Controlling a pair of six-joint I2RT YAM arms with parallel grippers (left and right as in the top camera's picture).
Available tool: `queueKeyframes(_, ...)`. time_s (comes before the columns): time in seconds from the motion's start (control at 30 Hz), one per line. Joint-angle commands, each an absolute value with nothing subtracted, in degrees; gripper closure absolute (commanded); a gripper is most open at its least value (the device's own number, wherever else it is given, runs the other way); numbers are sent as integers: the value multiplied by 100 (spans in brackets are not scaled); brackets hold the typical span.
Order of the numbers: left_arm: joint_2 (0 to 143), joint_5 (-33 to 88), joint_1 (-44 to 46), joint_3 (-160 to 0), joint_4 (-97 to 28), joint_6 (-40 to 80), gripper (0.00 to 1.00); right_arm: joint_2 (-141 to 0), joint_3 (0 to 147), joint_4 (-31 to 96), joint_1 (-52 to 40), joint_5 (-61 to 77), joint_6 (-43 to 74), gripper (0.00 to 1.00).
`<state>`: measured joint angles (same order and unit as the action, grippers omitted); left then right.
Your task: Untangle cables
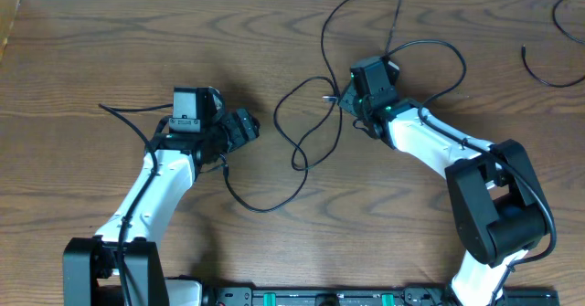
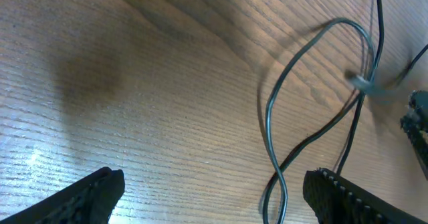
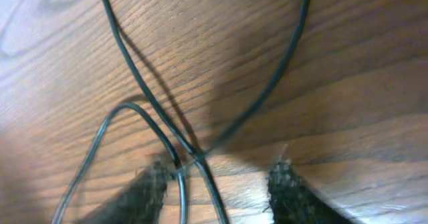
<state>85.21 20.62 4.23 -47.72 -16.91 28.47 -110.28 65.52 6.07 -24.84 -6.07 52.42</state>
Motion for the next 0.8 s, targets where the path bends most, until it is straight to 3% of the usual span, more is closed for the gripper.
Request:
queueKeyframes(0.0, 8573, 1984, 436, -4897, -1708, 2810, 9, -11102, 6534, 622, -2432, -945, 5310, 38)
queueKeyframes(0.13, 8573, 1984, 436, -4897, -1708, 2810, 9, -11102, 6534, 617, -2432, -744, 5074, 15)
queueKeyframes(0.17, 8573, 1981, 436, -4897, -1708, 2810, 9, -11102, 6534, 561, -2432, -545, 4816, 2)
queueKeyframes(0.47, 8573, 1984, 436, -4897, -1708, 2810, 9, -11083, 6578, -242, -2432, 1391, 2635, 1)
queueKeyframes(0.77, 8573, 1984, 436, -4897, -1708, 2810, 9, -11078, 6582, 93, -2432, 2561, 1107, 1)
